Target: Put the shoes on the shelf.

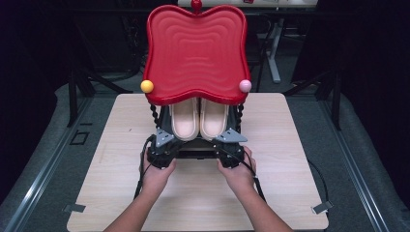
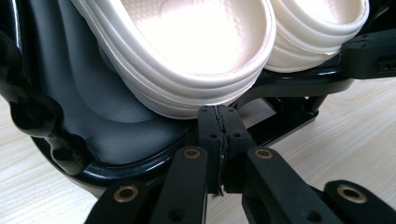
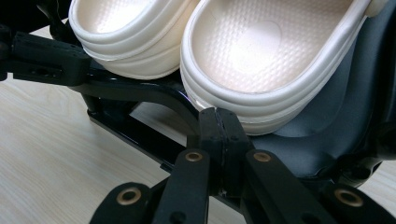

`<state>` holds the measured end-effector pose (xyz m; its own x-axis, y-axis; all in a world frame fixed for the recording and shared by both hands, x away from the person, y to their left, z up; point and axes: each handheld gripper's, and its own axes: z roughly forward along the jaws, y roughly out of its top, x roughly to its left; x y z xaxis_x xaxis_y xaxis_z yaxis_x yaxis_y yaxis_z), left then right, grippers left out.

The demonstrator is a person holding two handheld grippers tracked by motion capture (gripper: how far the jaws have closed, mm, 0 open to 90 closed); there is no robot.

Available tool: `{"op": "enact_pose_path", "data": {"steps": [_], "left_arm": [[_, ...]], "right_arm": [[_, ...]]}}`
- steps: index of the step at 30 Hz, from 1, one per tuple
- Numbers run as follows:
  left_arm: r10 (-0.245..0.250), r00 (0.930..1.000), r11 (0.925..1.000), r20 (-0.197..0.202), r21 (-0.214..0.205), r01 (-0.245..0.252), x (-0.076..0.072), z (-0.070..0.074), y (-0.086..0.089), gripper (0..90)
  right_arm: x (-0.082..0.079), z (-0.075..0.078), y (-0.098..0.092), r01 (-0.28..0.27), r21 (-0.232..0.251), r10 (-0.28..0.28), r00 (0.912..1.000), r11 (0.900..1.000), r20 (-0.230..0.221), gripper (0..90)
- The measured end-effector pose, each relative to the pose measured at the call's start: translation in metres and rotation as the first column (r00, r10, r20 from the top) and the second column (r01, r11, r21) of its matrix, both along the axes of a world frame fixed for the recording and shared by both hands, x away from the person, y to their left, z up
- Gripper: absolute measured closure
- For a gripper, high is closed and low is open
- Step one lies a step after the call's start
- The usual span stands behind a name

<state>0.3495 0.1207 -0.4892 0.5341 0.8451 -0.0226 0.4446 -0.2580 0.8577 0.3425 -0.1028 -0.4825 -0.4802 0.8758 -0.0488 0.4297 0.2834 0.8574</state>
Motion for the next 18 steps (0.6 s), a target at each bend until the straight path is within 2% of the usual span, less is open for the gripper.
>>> {"op": "enact_pose_path", "data": {"steps": [4, 8, 12, 14, 18], "left_arm": [[-0.004, 1.0, 1.0, 0.0, 0.006, 0.004, -0.001, 0.0, 0.001, 86.3], [-0.001, 0.9998, 0.9998, 0.022, -0.019, 0.001, -0.006, 0.003, 0.006, 83.2], [0.006, 0.9988, 0.9988, 0.048, -0.049, -0.003, -0.011, 0.011, 0.011, 80.7], [0.012, 0.9981, 0.9981, 0.06, -0.061, -0.008, -0.013, 0.014, 0.012, 78.7], [0.036, 0.996, 0.9979, 0.082, -0.057, -0.031, -0.011, 0.019, 0.012, 71.4]], "right_arm": [[-0.001, 0.0, -0.001, -0.006, 0.006, 0.006, 1.0, 1.0, -0.001, 88.4], [-0.007, 0.004, -0.007, -0.015, 0.02, 0.014, 0.9997, 0.9997, 0.02, 86.5], [-0.01, 0.01, -0.016, 0.001, 0.057, -0.002, 0.9997, 0.9984, 0.025, 83.0], [-0.01, 0.013, -0.02, 0.011, 0.065, -0.013, 0.9994, 0.9978, 0.033, 79.2], [-0.01, 0.016, -0.025, 0.032, 0.098, -0.037, 0.9981, 0.9947, 0.049, 71.3]]}}
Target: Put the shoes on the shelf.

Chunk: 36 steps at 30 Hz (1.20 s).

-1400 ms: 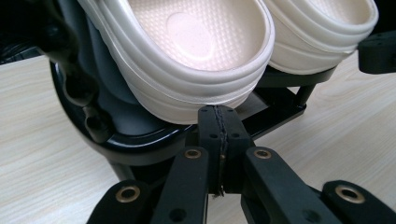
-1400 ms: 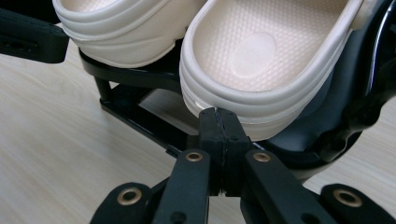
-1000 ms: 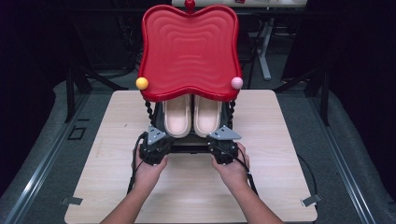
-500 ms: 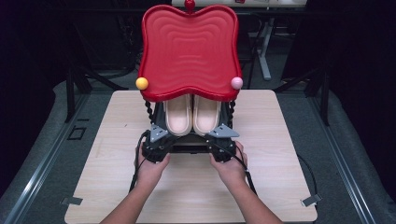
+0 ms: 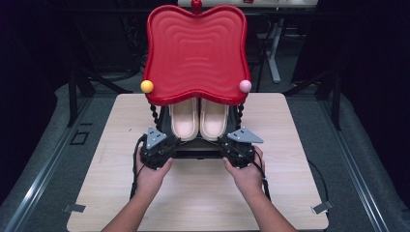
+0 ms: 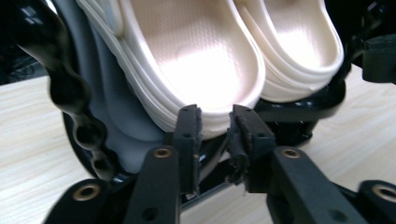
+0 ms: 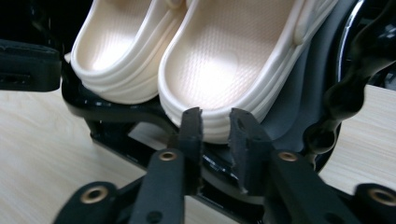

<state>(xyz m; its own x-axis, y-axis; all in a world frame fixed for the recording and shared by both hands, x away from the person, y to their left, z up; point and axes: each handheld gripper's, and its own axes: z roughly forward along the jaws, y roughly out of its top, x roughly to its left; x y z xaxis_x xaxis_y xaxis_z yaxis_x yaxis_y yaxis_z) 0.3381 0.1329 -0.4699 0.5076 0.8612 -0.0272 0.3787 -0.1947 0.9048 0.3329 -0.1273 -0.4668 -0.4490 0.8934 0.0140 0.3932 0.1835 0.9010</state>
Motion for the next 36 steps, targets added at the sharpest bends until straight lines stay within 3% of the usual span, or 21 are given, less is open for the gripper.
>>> {"op": "enact_pose_path", "data": {"steps": [6, 11, 15, 23, 25, 26, 31, 34, 36], "left_arm": [[0.02, 0.9997, 0.9998, 0.015, -0.007, -0.02, 0.006, 0.005, -0.001, 65.2], [0.042, 0.9991, 0.9988, 0.004, -0.026, -0.042, 0.015, 0.002, -0.001, 59.8], [0.046, 0.9989, 0.9982, -0.005, -0.038, -0.046, 0.019, 0.001, -0.001, 57.5], [0.046, 0.9989, 0.9959, -0.007, -0.077, -0.046, 0.021, 0.002, 0.0, 55.7], [0.057, 0.9983, 0.9972, -0.009, -0.049, -0.057, 0.024, 0.0, -0.002, 55.9], [0.059, 0.9983, 0.9963, -0.005, -0.062, -0.059, 0.025, -0.001, -0.002, 56.0], [0.084, 0.9964, 0.9955, -0.005, -0.044, -0.084, 0.029, -0.001, -0.005, 59.4], [0.096, 0.9949, 0.9954, 0.032, -0.004, -0.096, 0.03, -0.002, -0.007, 62.1], [0.105, 0.994, 0.9945, 0.032, -0.007, -0.105, 0.031, -0.001, -0.008, 62.7]], "right_arm": [[0.006, 0.001, 0.001, 0.019, 0.049, -0.02, 0.9996, 0.9986, 0.022, 63.4], [0.011, 0.006, 0.005, 0.04, 0.039, -0.042, 0.998, 0.9984, 0.047, 60.7], [0.019, 0.004, 0.005, 0.077, 0.023, -0.078, 0.9964, 0.9967, 0.032, 59.2], [0.029, -0.002, 0.004, 0.093, 0.075, -0.092, 0.9957, 0.9929, -0.013, 56.0], [0.031, -0.003, 0.005, 0.094, 0.079, -0.093, 0.9955, 0.9924, -0.014, 56.0], [0.031, -0.003, 0.005, 0.095, 0.075, -0.095, 0.9955, 0.9926, -0.011, 56.1], [0.032, -0.003, 0.005, 0.099, 0.077, -0.098, 0.9951, 0.9921, -0.012, 58.1], [0.033, -0.004, 0.005, 0.095, 0.076, -0.094, 0.9955, 0.9926, -0.009, 58.9], [0.033, -0.004, 0.005, 0.095, 0.076, -0.095, 0.9955, 0.9926, -0.006, 59.1]]}}
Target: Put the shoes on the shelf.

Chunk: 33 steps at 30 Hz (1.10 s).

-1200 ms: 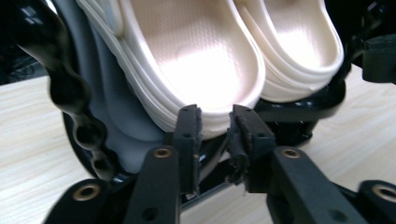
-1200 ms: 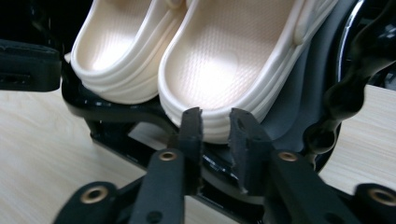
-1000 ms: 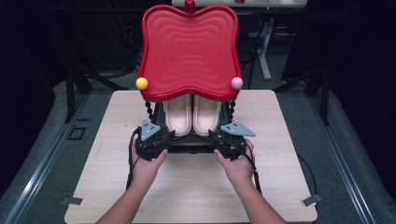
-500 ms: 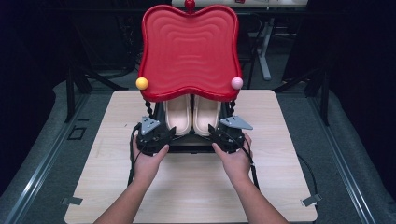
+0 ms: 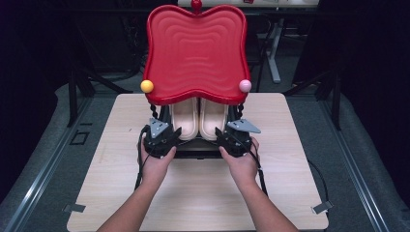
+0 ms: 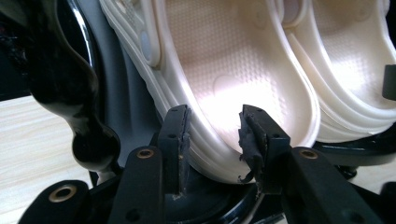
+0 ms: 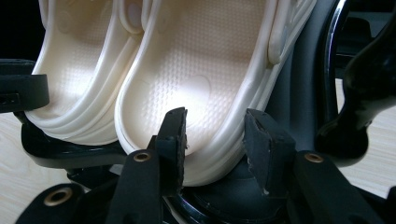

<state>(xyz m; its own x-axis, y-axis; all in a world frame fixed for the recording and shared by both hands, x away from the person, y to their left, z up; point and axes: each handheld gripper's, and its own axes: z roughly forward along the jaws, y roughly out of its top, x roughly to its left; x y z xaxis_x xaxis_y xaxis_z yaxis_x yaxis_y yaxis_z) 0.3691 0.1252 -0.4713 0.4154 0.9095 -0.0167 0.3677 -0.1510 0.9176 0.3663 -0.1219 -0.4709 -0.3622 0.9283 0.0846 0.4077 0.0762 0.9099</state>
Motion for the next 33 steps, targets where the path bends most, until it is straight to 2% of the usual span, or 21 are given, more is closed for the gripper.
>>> {"op": "enact_pose_path", "data": {"steps": [7, 9, 15, 21, 23, 25, 30, 33], "left_arm": [[0.016, 0.9999, 0.9998, 0.003, -0.013, -0.016, 0.007, 0.0, 0.002, 65.3], [0.017, 0.9999, 0.9999, -0.002, -0.005, -0.017, 0.009, 0.001, 0.002, 65.4], [0.018, 0.9997, 0.9998, 0.017, -0.011, -0.018, 0.012, 0.0, 0.002, 66.3], [0.03, 0.9994, 0.9995, 0.015, -0.004, -0.03, 0.016, 0.002, 0.001, 67.2], [0.028, 0.9995, 0.9995, 0.016, 0.011, -0.029, 0.016, 0.003, 0.0, 67.3], [0.026, 0.9994, 0.9997, 0.021, 0.0, -0.026, 0.015, 0.002, 0.0, 67.2], [0.013, 0.9995, 0.9998, 0.029, 0.017, -0.013, 0.015, 0.002, 0.001, 67.3], [0.004, 0.9995, 0.9996, 0.03, 0.028, -0.005, 0.016, 0.002, 0.001, 67.3]], "right_arm": [[0.003, 0.003, 0.0, 0.0, -0.008, 0.0, 0.9998, 1.0, -0.018, 60.7], [0.004, 0.002, 0.0, 0.001, -0.012, -0.001, 0.9999, 0.9999, -0.013, 60.7], [0.007, 0.001, 0.003, 0.01, -0.02, -0.01, 0.9999, 0.9997, 0.006, 61.0], [0.009, 0.003, 0.003, 0.002, -0.034, -0.003, 0.9999, 0.9994, -0.015, 61.0], [0.009, 0.004, 0.003, 0.003, -0.047, -0.003, 0.9999, 0.9989, -0.012, 60.9], [0.009, 0.003, 0.003, 0.002, -0.052, -0.002, 1.0, 0.9986, -0.005, 60.8], [0.008, 0.003, 0.004, -0.011, -0.078, 0.012, 0.9999, 0.9969, 0.009, 60.9], [0.007, 0.003, 0.005, -0.033, -0.146, 0.04, 0.9982, 0.9888, 0.046, 60.8]]}}
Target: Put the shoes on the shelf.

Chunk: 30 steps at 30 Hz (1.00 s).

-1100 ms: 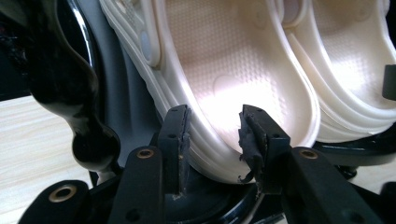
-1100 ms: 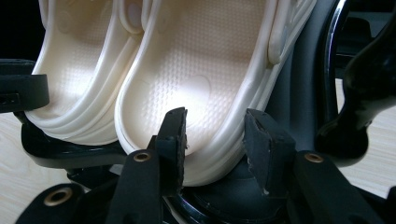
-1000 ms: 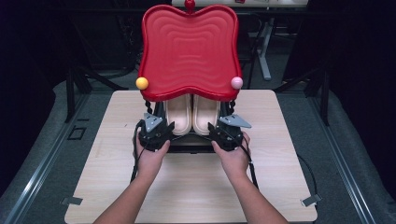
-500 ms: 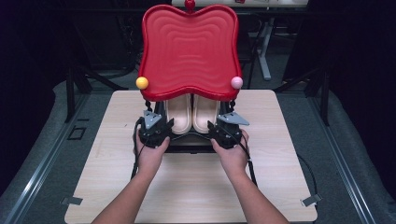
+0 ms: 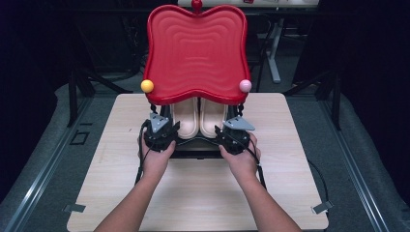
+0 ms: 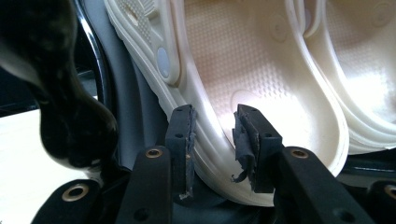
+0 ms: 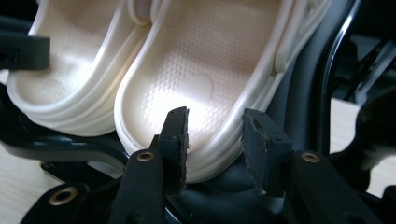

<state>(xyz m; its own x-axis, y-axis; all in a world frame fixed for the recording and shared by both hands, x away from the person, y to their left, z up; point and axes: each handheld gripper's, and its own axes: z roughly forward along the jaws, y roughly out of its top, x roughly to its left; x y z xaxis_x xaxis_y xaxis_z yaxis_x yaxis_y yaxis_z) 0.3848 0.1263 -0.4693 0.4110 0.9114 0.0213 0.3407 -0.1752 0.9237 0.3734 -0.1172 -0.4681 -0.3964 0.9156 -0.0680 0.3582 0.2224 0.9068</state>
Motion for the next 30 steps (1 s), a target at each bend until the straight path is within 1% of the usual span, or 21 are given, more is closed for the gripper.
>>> {"op": "enact_pose_path", "data": {"steps": [2, 3, 6, 9, 11, 17, 25, 27, 28, 29, 30], "left_arm": [[-0.004, 1.0, 1.0, -0.003, 0.002, 0.004, -0.0003, 0.0001, 0.0006, 67.4], [-0.003, 1.0, 1.0, -0.002, 0.002, 0.003, -0.0003, 0.0001, 0.0004, 67.4], [0.0, 1.0, 1.0, 0.0, -0.002, 0.0, 0.0, 0.0002, -0.0001, 67.3], [-0.014, 0.9999, 0.9999, -0.006, -0.002, 0.014, 0.0003, 0.0005, 0.0012, 67.3], [-0.014, 0.9999, 0.9999, -0.004, -0.001, 0.014, 0.0, 0.0005, 0.0016, 67.3], [-0.01, 0.9999, 0.9996, -0.009, -0.027, 0.01, -0.0009, -0.0001, 0.0016, 66.1], [-0.016, 0.9998, 0.9996, -0.012, -0.024, 0.016, -0.0022, 0.0001, 0.0013, 62.0], [-0.022, 0.9997, 0.9989, -0.008, -0.043, 0.021, -0.0027, -0.0006, 0.0012, 59.7], [-0.025, 0.9996, 0.9985, -0.012, -0.049, 0.024, -0.0029, -0.0006, 0.0019, 58.8], [-0.026, 0.9995, 0.9983, -0.018, -0.053, 0.025, -0.0032, -0.0006, 0.0029, 58.7], [-0.025, 0.9996, 0.9974, -0.016, -0.067, 0.024, -0.0033, -0.0011, 0.0032, 58.7]], "right_arm": [[0.0, 0.0005, -0.001, -0.003, -0.004, 0.003, 1.0, 1.0, -0.004, 61.1], [0.0002, 0.0003, -0.0016, -0.004, 0.01, 0.004, 1.0, 0.9999, -0.007, 61.4], [0.0005, 0.0001, -0.003, -0.005, 0.026, 0.005, 0.9999, 0.9996, -0.01, 63.0], [0.0003, 0.0004, -0.0033, -0.002, 0.023, 0.003, 0.9999, 0.9997, -0.012, 63.0], [-0.0002, 0.0004, -0.0037, -0.002, 0.024, 0.002, 0.9999, 0.9997, -0.014, 63.0], [-0.001, 0.0008, -0.0047, 0.006, 0.035, -0.006, 0.9997, 0.9994, -0.022, 62.9], [-0.0016, 0.0003, -0.0044, 0.017, 0.059, -0.015, 0.9996, 0.9981, -0.023, 62.4], [-0.0022, 0.0014, -0.0054, 0.014, 0.072, -0.012, 0.9994, 0.9973, -0.034, 62.2], [-0.0029, 0.0021, -0.0056, 0.012, 0.078, -0.009, 0.9991, 0.9969, -0.041, 61.9], [-0.0037, 0.0024, -0.0054, 0.007, 0.083, -0.004, 0.9992, 0.9965, -0.04, 61.7], [-0.0046, 0.0026, -0.005, 0.006, 0.081, -0.003, 0.9993, 0.9967, -0.036, 61.5]]}}
